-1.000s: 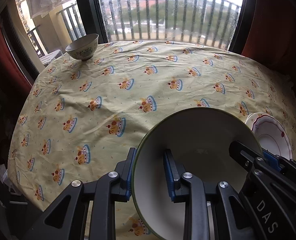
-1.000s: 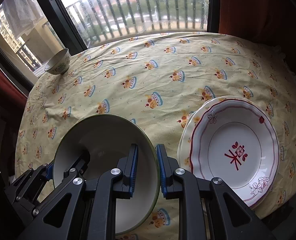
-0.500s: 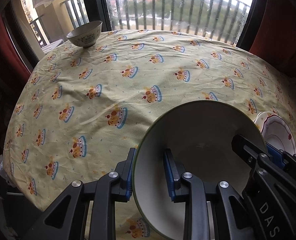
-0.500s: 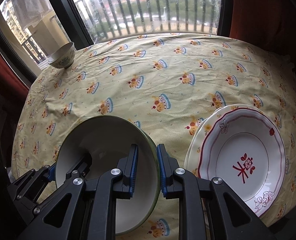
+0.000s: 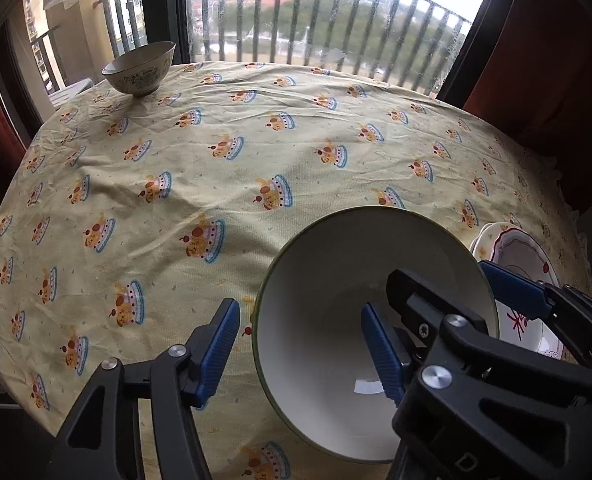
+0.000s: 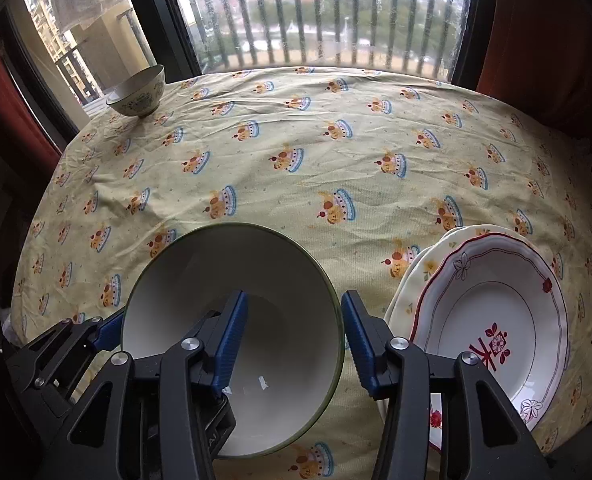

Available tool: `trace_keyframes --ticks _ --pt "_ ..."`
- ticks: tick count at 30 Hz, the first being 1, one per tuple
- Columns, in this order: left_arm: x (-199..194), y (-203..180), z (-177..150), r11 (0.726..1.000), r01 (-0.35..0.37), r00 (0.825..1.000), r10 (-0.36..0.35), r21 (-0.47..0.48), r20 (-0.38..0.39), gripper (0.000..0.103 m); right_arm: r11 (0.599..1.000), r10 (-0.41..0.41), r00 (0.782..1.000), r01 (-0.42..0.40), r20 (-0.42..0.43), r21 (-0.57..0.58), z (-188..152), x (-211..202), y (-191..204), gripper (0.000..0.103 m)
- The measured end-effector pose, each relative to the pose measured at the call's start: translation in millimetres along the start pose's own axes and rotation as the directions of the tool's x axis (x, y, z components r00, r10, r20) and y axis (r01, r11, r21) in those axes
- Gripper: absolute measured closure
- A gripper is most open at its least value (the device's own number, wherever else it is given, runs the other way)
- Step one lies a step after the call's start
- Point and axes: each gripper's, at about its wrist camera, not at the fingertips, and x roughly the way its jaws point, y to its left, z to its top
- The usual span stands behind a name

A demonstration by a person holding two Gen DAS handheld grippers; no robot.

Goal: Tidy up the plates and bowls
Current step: 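Lower the cream bowl into the first bowl and open both grippers, then close both grippers on the rim of the nested cream bowls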

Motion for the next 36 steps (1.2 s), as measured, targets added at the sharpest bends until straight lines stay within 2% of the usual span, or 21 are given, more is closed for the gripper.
trace_keyframes --ticks 1,2,5,8,19,24,33,36 --pt "-3.1 1.7 2.2 1.000 -0.004 1.000 0.004 0.005 0.007 0.030 1.000 -0.013 1.000 0.013 0.011 -0.009 2.5 -3.1 3.9 0.024" --pt "-5.9 3.6 4.8 1.000 -0.012 1.000 0.011 0.014 0.013 0.027 0.999 -0.027 1.000 0.027 0.015 -0.017 5.6 -5.0 8.1 0.020" --pt "-11.9 12.4 13.8 1.000 0.003 1.000 -0.004 0.020 0.014 0.018 0.999 -0.040 0.999 0.040 0.011 -0.013 15.6 -7.0 18.5 0.018" --pt "-14.7 21.8 25.2 0.999 0.006 1.000 -0.007 0.044 0.013 0.015 0.999 -0.045 0.999 0.045 0.013 0.017 25.9 -6.8 28.0 0.018" --pt "-17.9 81.0 65.6 0.998 0.000 0.999 -0.002 0.062 0.034 0.015 0.993 -0.094 0.995 0.092 0.031 0.074 65.5 2.8 83.7 0.018" --pt "-16.9 111.3 89.5 0.996 -0.030 0.998 0.026 0.084 0.058 0.015 0.987 -0.113 0.993 0.107 0.044 0.122 86.5 9.9 112.5 0.018" --pt "-13.8 161.9 136.1 0.993 -0.028 0.993 0.015 0.114 0.113 0.017 0.969 -0.175 0.981 0.156 0.087 0.193 128.4 20.4 161.5 0.018" --pt "-12.9 175.5 150.9 0.993 -0.041 0.991 0.026 0.108 0.130 0.019 0.966 -0.203 0.972 0.179 0.115 0.184 142.6 20.3 176.3 0.018"
